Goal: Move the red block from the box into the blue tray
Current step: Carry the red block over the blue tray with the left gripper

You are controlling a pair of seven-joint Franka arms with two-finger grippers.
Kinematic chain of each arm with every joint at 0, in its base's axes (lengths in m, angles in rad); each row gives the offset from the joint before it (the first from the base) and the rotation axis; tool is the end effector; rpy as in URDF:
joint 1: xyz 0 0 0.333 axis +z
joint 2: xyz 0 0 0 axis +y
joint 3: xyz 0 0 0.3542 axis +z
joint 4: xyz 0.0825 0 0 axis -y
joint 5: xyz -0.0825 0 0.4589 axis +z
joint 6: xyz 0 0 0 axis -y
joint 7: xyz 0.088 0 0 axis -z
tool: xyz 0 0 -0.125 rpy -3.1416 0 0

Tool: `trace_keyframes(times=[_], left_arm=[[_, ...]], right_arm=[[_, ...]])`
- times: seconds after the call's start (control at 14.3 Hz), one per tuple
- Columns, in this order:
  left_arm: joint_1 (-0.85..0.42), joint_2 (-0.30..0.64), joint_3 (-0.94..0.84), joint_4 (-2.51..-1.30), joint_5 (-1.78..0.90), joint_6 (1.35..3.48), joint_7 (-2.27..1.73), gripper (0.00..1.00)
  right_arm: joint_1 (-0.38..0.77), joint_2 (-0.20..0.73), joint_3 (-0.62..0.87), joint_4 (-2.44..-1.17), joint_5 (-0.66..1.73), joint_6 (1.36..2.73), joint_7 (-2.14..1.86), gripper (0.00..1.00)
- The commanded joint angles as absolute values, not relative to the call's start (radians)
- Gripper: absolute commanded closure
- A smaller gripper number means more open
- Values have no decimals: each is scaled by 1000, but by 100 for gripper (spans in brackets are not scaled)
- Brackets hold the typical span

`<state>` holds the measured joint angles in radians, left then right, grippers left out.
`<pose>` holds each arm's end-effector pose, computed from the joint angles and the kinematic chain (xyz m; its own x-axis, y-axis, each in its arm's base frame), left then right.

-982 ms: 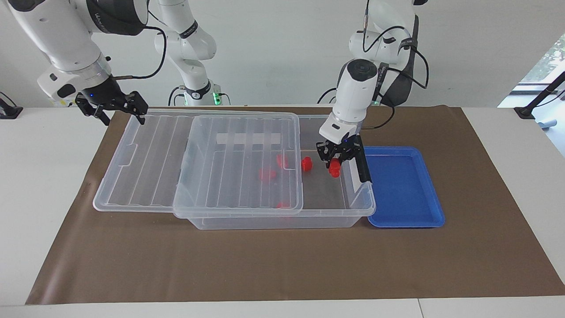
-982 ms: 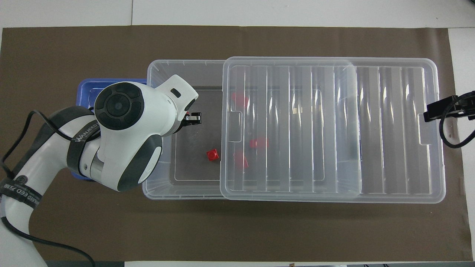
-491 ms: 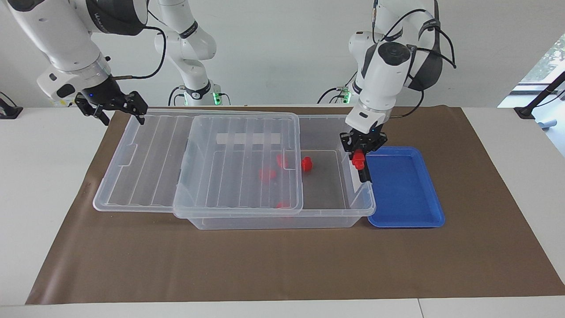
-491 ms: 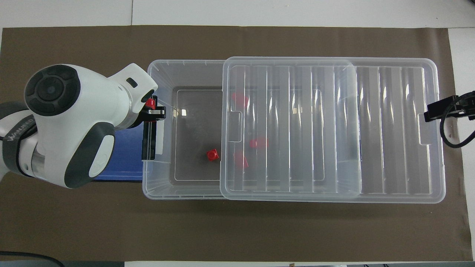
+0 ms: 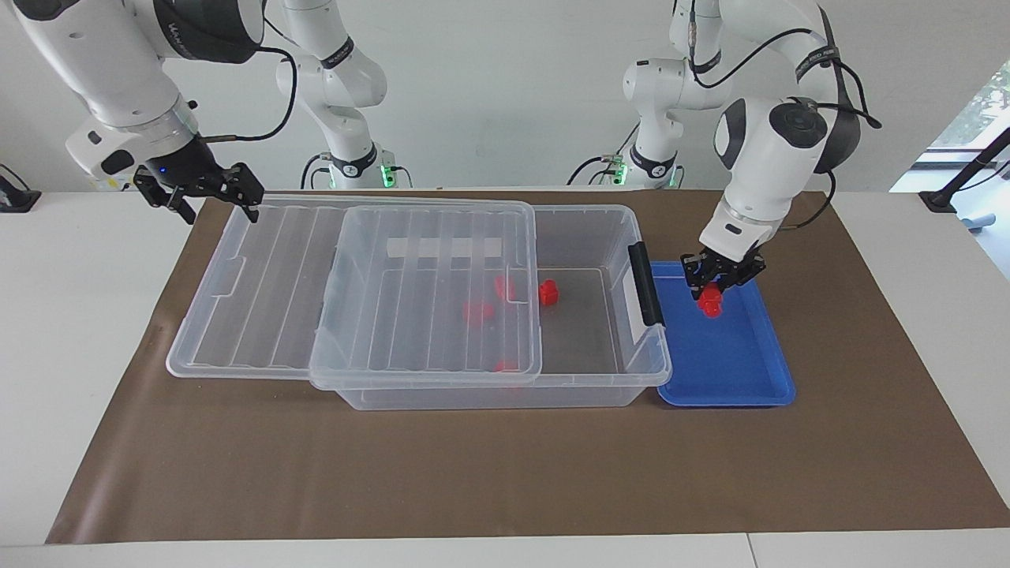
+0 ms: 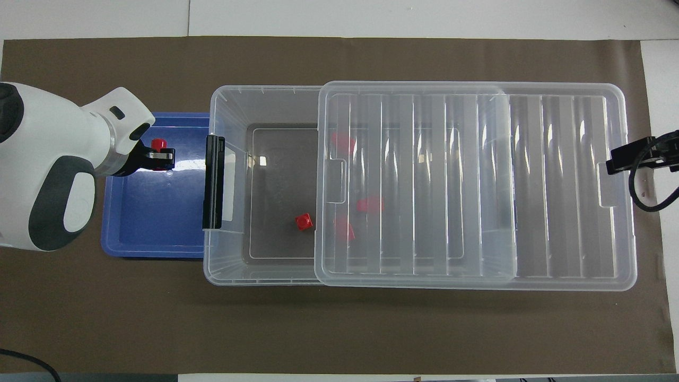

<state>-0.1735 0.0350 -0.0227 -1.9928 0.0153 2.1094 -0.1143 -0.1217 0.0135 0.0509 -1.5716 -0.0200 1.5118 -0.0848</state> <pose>0.6289 -0.1239 0.4382 0.9926 -0.0889 0.0824 -0.0889 -0.9960 -0.0036 0.6241 -0.0471 0.6309 0.9971 0.0130 -0.0746 0.0141 -0.9998 0.0130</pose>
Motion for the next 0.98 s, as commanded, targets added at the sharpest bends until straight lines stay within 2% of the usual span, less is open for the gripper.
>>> trace_keyframes(times=[0.0, 0.42, 0.77, 0.84, 0.91], left_arm=[[-130, 20, -31, -2124, 25, 2270, -65, 100], [-69, 169, -31, -2143, 25, 2440, -26, 100], [-66, 219, -31, -2143, 25, 2494, -26, 100], [-66, 219, -31, -2141, 25, 2490, -26, 75], [-67, 219, -31, -2141, 25, 2488, -26, 1]], right_arm=[[-124, 3, 51, -1586, -26, 1529, -72, 0], [-129, 8, 54, -1582, -21, 1528, -81, 0], [-130, 11, 48, -1578, -21, 1526, -78, 0], [-130, 11, 46, -1578, -21, 1529, -80, 0], [-130, 11, 48, -1578, -23, 1529, -78, 0]])
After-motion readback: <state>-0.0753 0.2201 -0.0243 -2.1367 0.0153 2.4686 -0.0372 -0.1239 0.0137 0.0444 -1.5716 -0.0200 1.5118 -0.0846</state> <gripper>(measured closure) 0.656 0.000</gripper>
